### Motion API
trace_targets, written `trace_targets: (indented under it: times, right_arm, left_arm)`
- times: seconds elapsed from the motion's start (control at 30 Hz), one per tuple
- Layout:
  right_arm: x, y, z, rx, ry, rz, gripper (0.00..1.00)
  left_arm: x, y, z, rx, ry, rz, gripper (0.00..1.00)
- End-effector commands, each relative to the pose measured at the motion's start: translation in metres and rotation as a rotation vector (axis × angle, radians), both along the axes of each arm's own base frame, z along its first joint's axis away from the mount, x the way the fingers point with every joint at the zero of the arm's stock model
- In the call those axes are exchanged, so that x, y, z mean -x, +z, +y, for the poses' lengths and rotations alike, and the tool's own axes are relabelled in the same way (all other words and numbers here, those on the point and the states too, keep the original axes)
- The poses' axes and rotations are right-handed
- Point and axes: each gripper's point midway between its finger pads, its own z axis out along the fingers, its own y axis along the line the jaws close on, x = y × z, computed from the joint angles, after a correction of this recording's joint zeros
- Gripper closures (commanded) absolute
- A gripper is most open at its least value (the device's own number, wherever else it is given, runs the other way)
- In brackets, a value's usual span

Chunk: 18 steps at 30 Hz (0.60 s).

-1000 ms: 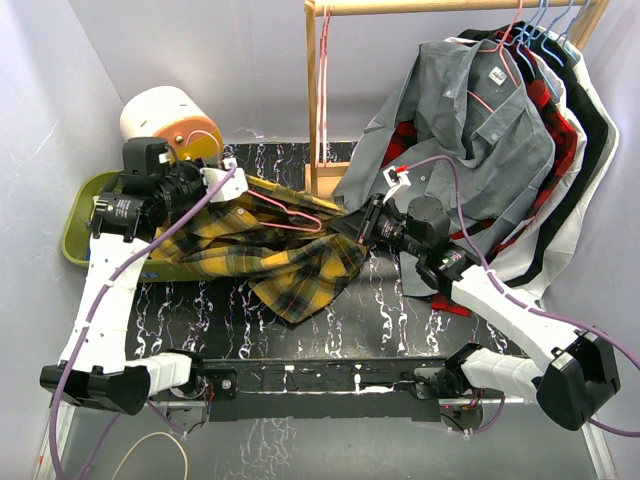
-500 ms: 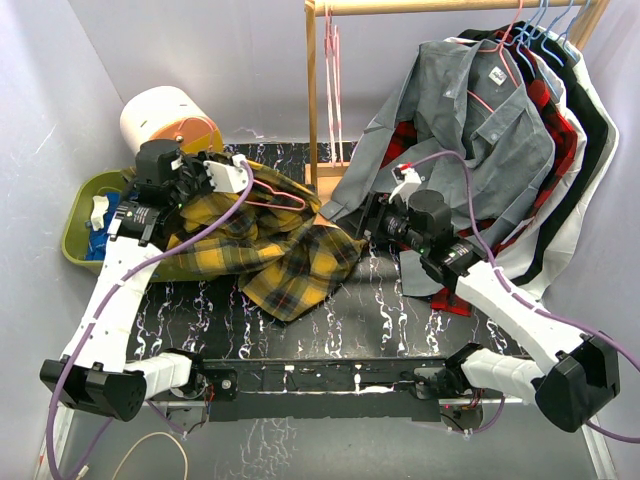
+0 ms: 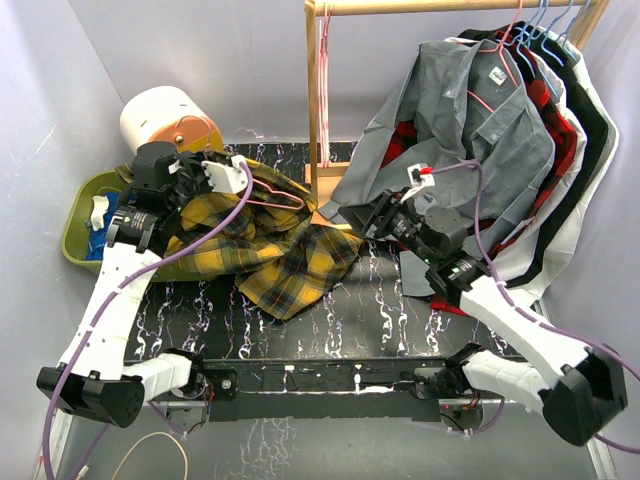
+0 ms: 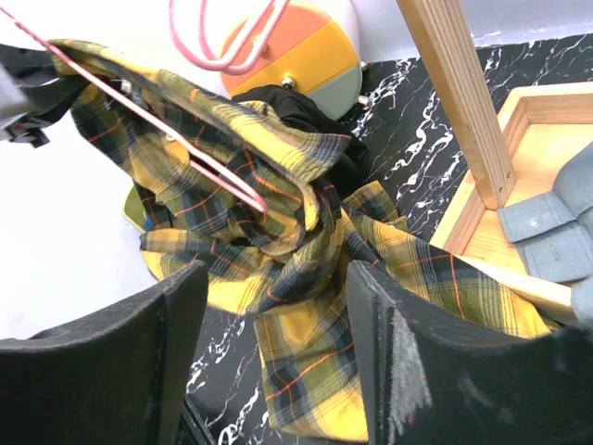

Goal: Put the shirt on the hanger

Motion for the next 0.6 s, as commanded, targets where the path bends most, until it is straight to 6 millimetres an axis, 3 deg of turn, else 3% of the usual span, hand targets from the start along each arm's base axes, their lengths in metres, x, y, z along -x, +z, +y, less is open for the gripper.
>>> trace_targets:
  times: [0.0,0.27,0.57]
  right_arm:
    - [-0.022,0.014,0.022,-0.084,0.034,-0.1,0.39]
    - [-0.048,0.011,0.057,-0.074,0.087,-0.093,0.42]
    - [-0.05,0.008,0.082,-0.064,0.126,-0.08,0.43]
  left_arm:
    - [0.012,0.033,0.013,-0.017,0.043,-0.097,1.0]
    - [0.013,0.034,0.012,0.004,0.042,-0.09,1.0]
    - [0.013,0.03,0.011,0.006,0.037,-0.076,1.0]
